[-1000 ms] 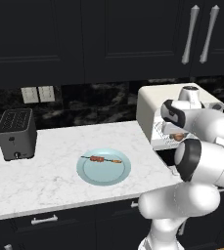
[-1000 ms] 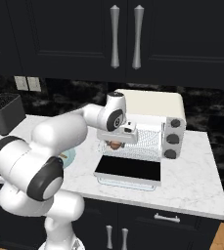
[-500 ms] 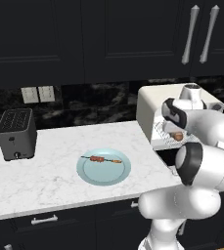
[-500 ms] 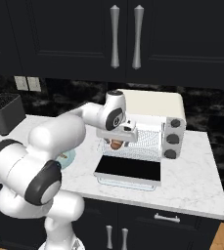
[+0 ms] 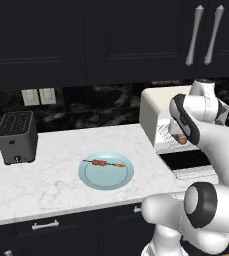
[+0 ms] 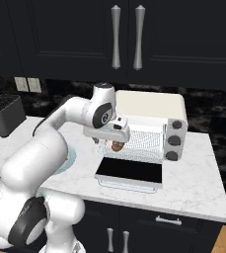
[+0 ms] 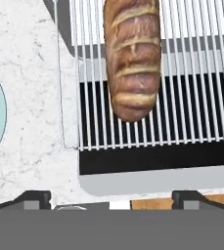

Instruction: Pick up the kebab skewer and baguette bread, and place them inside the toaster oven. Close the toaster oven door and start by setting the timer.

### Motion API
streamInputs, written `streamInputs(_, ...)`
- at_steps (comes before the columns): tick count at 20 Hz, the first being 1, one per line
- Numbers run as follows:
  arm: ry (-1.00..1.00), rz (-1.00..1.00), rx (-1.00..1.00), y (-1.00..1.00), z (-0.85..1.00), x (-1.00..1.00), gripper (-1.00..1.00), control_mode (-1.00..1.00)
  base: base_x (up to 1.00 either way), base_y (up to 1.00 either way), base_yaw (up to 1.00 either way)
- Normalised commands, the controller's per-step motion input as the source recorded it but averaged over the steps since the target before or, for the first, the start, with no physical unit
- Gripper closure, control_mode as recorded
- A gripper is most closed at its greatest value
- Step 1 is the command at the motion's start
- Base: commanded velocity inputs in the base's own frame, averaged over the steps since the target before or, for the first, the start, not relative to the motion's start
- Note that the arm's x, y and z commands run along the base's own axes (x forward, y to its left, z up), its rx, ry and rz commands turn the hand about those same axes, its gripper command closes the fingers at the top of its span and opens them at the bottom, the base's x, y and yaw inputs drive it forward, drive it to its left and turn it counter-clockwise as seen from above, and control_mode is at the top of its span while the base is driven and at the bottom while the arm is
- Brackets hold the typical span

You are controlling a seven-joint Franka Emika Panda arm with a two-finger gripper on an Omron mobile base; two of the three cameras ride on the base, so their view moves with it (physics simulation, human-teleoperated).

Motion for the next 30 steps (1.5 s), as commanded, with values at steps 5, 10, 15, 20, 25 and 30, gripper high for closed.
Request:
streamInputs(5,-0.02,0.09,0.0,0.95,0.16,-0.91,-1.0,-1.0,0.0,0.0,0.0)
streamInputs(10,-0.02,0.3,0.0,1.0,0.0,-0.64,-1.0,-1.0,0.0,0.0,0.0)
streamInputs(15,-0.01,0.35,0.0,0.97,-0.04,-0.07,-1.0,-1.0,0.0,0.0,0.0)
streamInputs(20,0.05,0.33,0.0,0.63,-0.03,0.59,-1.0,-1.0,0.0,0.0,0.0)
streamInputs(25,0.05,0.22,-0.02,0.28,-0.13,0.41,-1.0,-1.0,0.0,0.0,0.0)
streamInputs(30,0.0,0.11,-0.09,0.14,-0.45,0.27,-1.0,-1.0,0.0,0.0,0.0)
